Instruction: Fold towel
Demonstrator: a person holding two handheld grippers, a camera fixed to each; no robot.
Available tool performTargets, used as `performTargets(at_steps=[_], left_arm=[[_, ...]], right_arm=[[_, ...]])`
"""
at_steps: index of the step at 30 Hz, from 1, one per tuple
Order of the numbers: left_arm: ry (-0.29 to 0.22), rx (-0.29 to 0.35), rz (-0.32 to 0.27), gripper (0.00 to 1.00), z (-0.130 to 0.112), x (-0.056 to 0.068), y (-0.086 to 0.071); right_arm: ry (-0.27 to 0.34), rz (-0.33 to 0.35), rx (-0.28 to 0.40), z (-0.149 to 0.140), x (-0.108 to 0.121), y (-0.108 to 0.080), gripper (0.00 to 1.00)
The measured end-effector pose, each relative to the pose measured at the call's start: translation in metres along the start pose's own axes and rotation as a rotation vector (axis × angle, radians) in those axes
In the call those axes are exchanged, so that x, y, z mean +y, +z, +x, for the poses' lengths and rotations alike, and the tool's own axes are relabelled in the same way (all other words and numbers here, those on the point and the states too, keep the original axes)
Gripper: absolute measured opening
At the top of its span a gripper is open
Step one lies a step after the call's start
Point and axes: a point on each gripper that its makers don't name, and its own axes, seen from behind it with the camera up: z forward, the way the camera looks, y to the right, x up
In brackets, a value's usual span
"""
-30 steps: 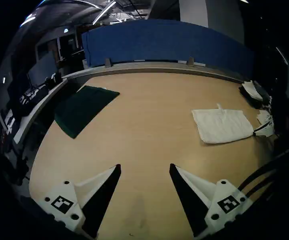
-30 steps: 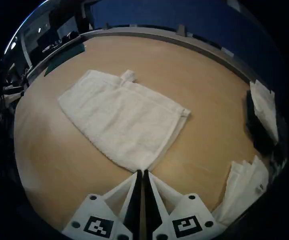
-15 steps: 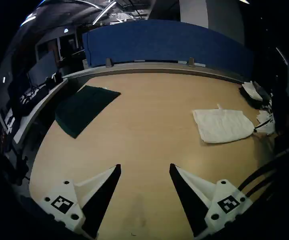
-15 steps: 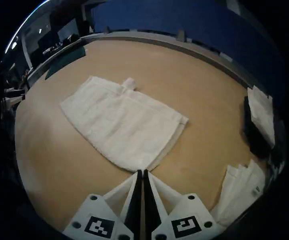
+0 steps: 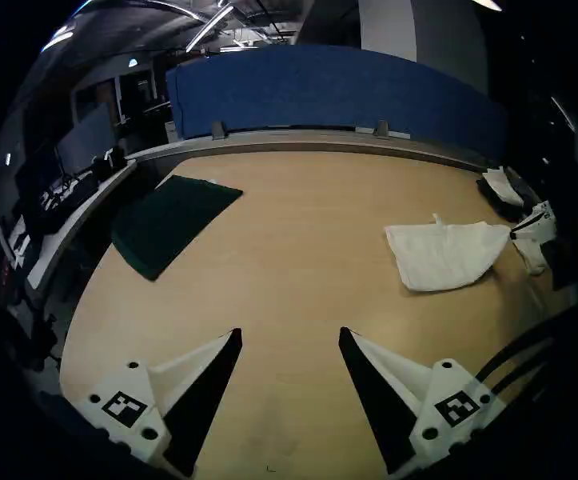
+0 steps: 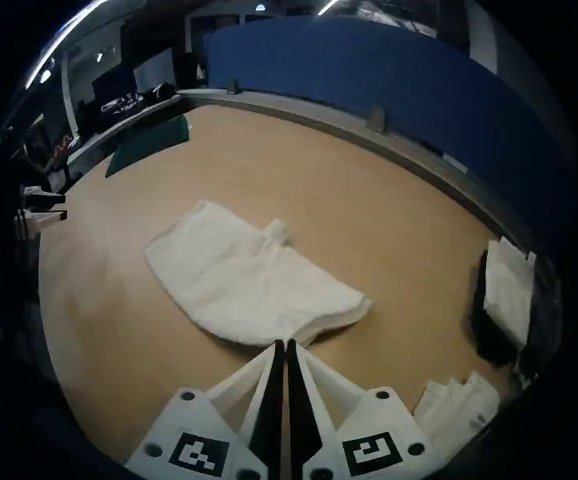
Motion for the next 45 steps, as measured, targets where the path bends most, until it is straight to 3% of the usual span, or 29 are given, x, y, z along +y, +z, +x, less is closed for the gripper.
performTargets(at_steps=[6,18,24,30,36,41,45], left_arm=[[-0.001,0.006,-0.003,0.90,0.001,-0.002,-0.002],[-0.013,0.016,-0.003,0.90,0.001,-0.010,-0.007],[-0.018,0.022,0.008,0.90,-0.001,-0.019,-0.011],[-0.025,0.039,0.027,0.90,-0.002,-0.033,-0.018],[-0.062,0.047,0.048,0.90,-0.009,-0.047,-0.027],[-0.089,0.050,0.065,0.90,-0.017,-0.055,-0.033],[-0.099,0.050,0.068,0.90,-0.024,-0.056,-0.035]], right_arm=[[-0.029,0.014,0.036,0.031,-0.010,0.000,0.03],[-0.068,0.030,0.028,0.047,-0.021,0.004,0.03],[-0.118,0.060,0.029,0.064,-0.043,0.013,0.03],[-0.192,0.123,0.024,0.085,-0.084,0.036,0.03],[-0.267,0.201,-0.002,0.095,-0.136,0.072,0.02],[-0.291,0.255,-0.046,0.087,-0.171,0.103,0.03],[-0.285,0.276,-0.091,0.072,-0.185,0.122,0.03]])
